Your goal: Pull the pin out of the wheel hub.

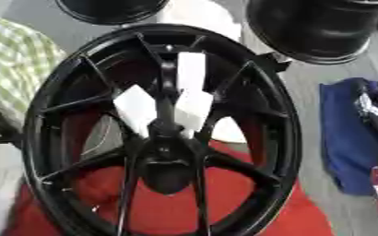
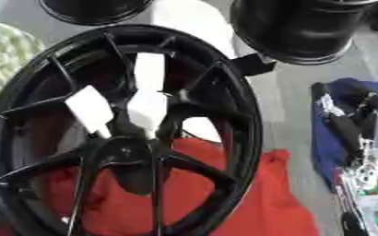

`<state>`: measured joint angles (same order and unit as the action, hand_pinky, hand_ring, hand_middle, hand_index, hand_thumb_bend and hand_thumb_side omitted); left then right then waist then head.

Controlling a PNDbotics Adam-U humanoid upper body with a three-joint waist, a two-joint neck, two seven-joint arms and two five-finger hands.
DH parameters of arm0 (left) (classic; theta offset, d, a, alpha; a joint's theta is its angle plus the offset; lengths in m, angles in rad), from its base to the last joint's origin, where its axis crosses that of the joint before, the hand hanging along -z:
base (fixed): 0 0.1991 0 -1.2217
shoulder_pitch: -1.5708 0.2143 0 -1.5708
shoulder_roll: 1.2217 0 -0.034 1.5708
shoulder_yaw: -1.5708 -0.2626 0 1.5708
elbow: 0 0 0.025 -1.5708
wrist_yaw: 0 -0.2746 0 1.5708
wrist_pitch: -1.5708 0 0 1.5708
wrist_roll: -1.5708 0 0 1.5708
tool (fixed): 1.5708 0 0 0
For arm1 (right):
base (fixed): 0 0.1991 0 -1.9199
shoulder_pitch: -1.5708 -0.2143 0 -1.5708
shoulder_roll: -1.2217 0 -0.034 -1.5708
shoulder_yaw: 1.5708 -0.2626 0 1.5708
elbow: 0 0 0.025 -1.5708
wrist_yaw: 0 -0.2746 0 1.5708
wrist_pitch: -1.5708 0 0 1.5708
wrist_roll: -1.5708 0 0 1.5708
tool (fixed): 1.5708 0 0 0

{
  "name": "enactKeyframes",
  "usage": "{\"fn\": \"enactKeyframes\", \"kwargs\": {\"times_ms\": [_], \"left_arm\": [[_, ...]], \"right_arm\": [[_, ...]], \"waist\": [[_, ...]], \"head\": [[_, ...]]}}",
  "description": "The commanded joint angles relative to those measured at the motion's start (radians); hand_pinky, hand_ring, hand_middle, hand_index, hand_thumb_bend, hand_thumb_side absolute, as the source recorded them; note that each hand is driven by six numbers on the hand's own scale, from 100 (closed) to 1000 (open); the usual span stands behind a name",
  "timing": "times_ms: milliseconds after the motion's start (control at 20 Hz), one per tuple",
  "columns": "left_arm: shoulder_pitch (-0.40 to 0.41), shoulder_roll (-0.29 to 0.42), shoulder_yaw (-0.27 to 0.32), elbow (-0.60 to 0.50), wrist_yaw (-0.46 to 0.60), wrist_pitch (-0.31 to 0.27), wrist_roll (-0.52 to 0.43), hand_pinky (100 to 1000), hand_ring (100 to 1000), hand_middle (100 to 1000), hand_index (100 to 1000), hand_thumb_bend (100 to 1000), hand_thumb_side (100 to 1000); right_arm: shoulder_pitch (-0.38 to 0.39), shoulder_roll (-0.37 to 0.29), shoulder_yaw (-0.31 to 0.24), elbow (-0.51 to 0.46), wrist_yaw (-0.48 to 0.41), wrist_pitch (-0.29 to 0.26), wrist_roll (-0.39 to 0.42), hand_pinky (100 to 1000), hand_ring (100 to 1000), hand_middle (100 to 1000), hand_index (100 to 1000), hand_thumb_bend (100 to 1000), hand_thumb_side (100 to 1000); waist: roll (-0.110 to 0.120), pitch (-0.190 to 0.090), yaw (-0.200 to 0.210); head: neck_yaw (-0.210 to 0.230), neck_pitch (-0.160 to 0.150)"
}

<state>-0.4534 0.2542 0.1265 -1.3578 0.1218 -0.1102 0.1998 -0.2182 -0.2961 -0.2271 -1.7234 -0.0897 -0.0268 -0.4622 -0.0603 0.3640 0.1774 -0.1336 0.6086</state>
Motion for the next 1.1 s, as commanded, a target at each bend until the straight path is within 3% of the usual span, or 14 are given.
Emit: {"fn": "enactKeyframes", "kwargs": {"times_ms": [50,500,550,600,800,1100], "left_arm": [[-0.008,0.014,0.002,-0.014,-0.009,-0.002,-0.003,523,633,610,726,132,851],[-0.007,0.019,0.007,-0.016,-0.007,-0.004,0.002,523,634,611,726,130,852],[-0.005,0.022,0.008,-0.017,-0.006,-0.004,0.003,523,634,611,726,127,850],[-0.003,0.025,0.008,-0.018,-0.005,-0.004,0.003,523,634,611,726,128,853],[0.005,0.037,0.009,-0.022,-0.008,-0.004,0.002,523,635,611,726,127,853],[0.016,0.053,0.010,-0.025,-0.013,-0.002,0.002,522,634,611,726,121,856]], "right_arm": [[-0.002,-0.024,-0.004,-0.021,0.005,0.000,0.002,601,726,571,682,579,301],[-0.014,-0.038,0.000,-0.037,0.001,0.001,0.013,604,735,579,687,583,293],[-0.015,-0.047,0.001,-0.043,-0.003,0.002,0.016,610,740,584,690,586,372],[-0.014,-0.061,0.002,-0.050,-0.005,0.004,0.020,613,743,586,692,589,288],[0.014,-0.168,0.016,-0.123,-0.020,0.024,0.053,632,753,594,698,598,266],[0.071,-0.418,0.047,-0.266,-0.072,0.082,0.133,660,760,601,704,619,258]], "waist": [[0.004,-0.029,-0.002],[0.003,-0.021,-0.002],[0.003,-0.020,-0.003],[0.001,-0.020,-0.005],[-0.008,-0.022,-0.010],[-0.023,-0.025,-0.018]], "head": [[-0.001,-0.014],[0.005,-0.021],[0.004,-0.019],[0.002,-0.017],[0.002,-0.012],[0.008,-0.012]]}}
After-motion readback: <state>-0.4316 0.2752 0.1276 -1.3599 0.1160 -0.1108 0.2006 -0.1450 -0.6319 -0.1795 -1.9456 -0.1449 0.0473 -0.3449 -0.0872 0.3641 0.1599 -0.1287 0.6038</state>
